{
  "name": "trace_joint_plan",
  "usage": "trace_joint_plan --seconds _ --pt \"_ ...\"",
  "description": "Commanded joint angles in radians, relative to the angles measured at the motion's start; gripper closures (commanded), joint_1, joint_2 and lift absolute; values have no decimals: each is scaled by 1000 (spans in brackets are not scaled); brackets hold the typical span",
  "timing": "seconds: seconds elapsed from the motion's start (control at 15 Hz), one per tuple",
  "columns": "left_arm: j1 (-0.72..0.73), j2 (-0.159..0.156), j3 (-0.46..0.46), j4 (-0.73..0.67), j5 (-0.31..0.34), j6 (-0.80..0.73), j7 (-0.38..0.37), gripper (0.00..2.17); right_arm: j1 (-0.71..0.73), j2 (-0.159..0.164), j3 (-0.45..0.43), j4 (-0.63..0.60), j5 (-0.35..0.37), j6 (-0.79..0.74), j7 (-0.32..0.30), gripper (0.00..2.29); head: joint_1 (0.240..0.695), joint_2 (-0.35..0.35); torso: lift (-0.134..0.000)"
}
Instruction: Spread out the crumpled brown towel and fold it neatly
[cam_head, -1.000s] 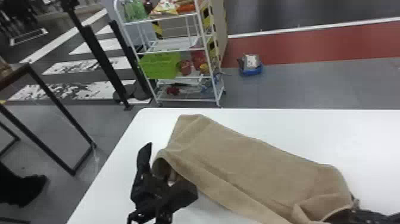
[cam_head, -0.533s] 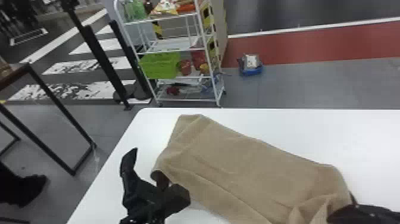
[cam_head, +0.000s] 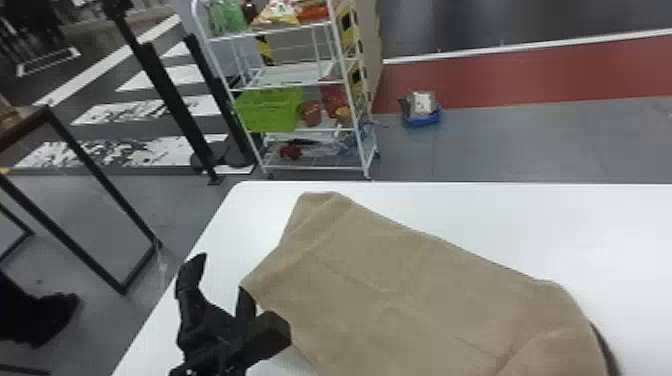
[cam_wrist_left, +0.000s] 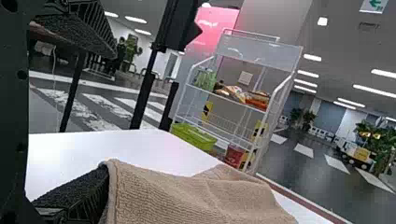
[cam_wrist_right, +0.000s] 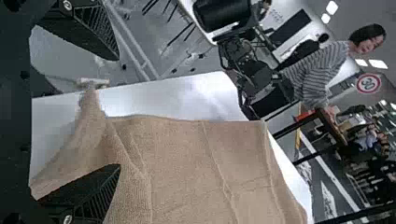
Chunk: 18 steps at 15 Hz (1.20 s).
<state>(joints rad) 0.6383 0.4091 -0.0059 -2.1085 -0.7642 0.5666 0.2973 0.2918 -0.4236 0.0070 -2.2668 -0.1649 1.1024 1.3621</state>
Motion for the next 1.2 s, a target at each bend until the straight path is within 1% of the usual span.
trace_joint_plan --seconds 0.0,0.07,0.13,0.2,0.33,0.4,0.47,0.53,0.6,0.67,0.73,0.87,0.93,1.0,1.07,1.13 --pt "3 -10 50 -13 -10 -24 -50 46 -40 26 -87 20 -174 143 5 63 695 350 -122" --pt "15 -20 101 -19 -20 -101 -104 46 -69 57 -143 56 -265 238 5 60 695 350 -122" --pt "29 -44 153 -30 -43 -202 -173 46 -97 59 -173 101 -340 296 5 56 695 350 -122" --pt "38 -62 188 -39 -56 -261 -230 49 -103 62 -185 124 -372 299 5 46 695 350 -122" --pt "41 -70 241 -76 -64 -288 -366 49 -105 95 -180 132 -343 268 5 39 695 350 -122" --pt "46 -93 294 -96 -63 -417 -480 49 -117 109 -168 139 -329 262 5 53 695 350 -122" --pt "47 -124 340 -111 -50 -546 -569 49 -126 123 -156 151 -324 259 5 60 695 350 -122" --pt "47 -138 366 -128 -26 -583 -612 43 -128 129 -150 153 -321 244 5 66 695 350 -122" --pt "44 -142 411 -146 5 -635 -725 46 -128 129 -140 153 -306 231 3 73 695 350 -122" --pt "29 -159 462 -148 23 -693 -814 43 -129 134 -139 151 -297 225 -9 76 695 350 -122" --pt "15 -173 485 -148 14 -693 -831 39 -131 134 -140 151 -297 225 -14 80 695 350 -122" --pt "-26 -171 509 -130 -37 -598 -846 39 -131 138 -148 148 -297 225 -38 83 695 350 -122" --pt "-49 -171 521 -110 -41 -567 -833 39 -131 138 -148 148 -294 225 -54 83 695 350 -122" --pt "-57 -173 531 -102 -29 -555 -816 39 -131 140 -142 148 -285 225 -64 90 695 350 -122" --pt "-57 -182 531 -111 6 -518 -771 39 -131 141 -140 148 -272 225 -74 97 695 350 -122" --pt "-51 -201 529 -136 63 -466 -731 46 -129 140 -143 139 -254 225 -94 117 695 350 -122"
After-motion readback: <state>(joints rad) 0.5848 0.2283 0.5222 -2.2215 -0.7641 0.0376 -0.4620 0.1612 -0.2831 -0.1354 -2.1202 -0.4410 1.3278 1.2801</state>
